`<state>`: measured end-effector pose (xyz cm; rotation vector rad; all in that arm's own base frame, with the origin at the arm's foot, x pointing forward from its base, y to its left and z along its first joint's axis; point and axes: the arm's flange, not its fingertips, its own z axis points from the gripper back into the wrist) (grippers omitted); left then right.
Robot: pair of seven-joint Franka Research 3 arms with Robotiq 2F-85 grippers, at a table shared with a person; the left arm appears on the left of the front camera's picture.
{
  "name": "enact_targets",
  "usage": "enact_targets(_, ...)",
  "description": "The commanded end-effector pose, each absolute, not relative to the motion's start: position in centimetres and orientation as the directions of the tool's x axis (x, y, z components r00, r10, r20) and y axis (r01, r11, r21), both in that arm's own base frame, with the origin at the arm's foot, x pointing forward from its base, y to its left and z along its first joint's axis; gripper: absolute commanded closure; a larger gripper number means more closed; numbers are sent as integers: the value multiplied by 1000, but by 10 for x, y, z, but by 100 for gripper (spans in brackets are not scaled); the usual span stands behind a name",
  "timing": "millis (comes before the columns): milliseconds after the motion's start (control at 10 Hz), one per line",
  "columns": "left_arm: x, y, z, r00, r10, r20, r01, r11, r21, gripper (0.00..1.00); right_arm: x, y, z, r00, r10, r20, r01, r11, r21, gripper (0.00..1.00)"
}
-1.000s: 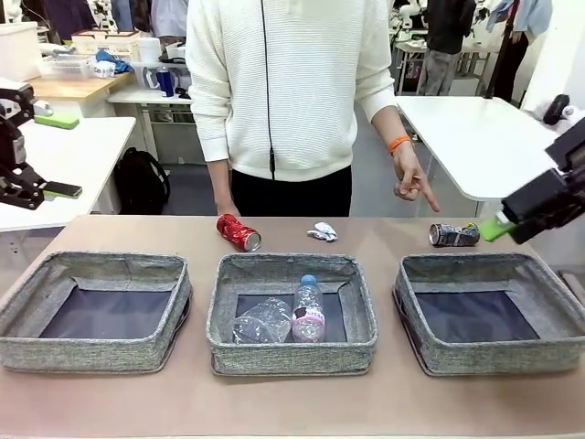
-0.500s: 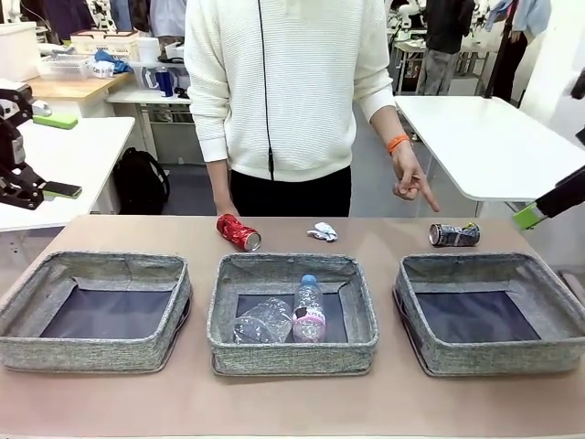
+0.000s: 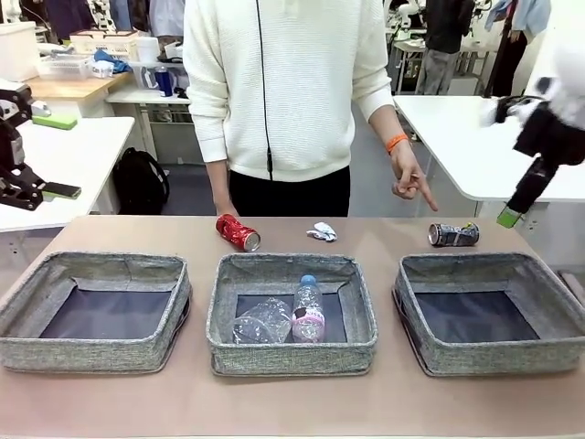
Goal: Sort the waste into the appropriate baskets.
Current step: Pick up the waste item pointed out by the person.
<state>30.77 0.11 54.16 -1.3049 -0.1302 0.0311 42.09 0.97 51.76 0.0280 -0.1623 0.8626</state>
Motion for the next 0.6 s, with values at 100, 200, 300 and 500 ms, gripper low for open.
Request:
enact_targets(100,306,1,542,992,87,88,62,269,-961,0,493,6,509,499,864,63,-850,502,-161,0)
enact_targets(200,306,1,542,992,87,88,62,269,-961,0,496,5,508,674,714,190,-711,697,-99,0)
enact_targets(300,306,1,542,992,87,88,62,269,-961,0,482,11,505,546,838,5,-830,542,-134,0)
enact_targets(500,306,1,542,992,87,88,62,269,-961,0,501,8,501,580,814,45,-803,580,-135,0)
